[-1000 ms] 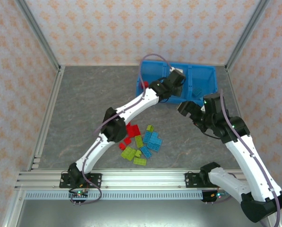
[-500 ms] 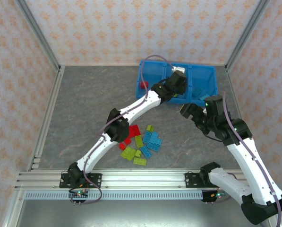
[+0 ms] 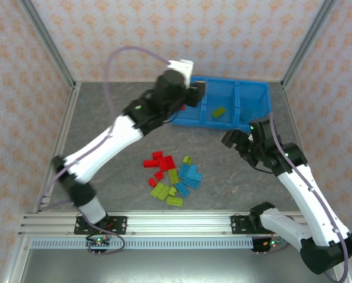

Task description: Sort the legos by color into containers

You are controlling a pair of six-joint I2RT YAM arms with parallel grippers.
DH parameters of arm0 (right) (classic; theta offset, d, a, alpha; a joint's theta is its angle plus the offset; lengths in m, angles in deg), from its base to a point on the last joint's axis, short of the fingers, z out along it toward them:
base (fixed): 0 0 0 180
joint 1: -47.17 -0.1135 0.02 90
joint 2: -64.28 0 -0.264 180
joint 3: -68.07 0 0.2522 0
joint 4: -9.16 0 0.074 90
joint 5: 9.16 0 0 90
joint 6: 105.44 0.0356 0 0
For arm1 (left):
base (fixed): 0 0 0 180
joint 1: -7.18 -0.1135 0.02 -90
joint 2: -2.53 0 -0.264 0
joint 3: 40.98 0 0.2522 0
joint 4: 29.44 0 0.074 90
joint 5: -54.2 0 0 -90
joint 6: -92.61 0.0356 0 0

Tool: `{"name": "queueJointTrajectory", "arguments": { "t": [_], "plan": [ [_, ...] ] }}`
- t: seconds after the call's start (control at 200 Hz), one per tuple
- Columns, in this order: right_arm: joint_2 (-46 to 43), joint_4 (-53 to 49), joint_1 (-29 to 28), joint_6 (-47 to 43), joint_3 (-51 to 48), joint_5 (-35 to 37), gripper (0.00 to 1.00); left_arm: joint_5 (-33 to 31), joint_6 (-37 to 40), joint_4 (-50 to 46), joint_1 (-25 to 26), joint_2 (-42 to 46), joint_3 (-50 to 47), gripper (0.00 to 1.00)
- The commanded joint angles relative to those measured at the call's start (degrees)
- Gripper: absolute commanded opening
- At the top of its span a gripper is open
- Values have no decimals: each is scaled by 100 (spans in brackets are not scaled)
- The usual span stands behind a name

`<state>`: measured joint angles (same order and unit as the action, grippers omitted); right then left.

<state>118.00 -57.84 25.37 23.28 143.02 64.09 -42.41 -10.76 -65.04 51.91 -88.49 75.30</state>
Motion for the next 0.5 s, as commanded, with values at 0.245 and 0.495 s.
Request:
{"name": "queueJointTrajectory", "arguments": {
  "t": [0.245,0.495],
  "plan": [
    [2193,1007,-1432,274,253,8,89,1699,2597,-1006,35,3119,-3184,81],
    [3913,1203,-1946,366,820,562,89,1768,4257,-1058,36,4549,-5352,100]
  ]
}}
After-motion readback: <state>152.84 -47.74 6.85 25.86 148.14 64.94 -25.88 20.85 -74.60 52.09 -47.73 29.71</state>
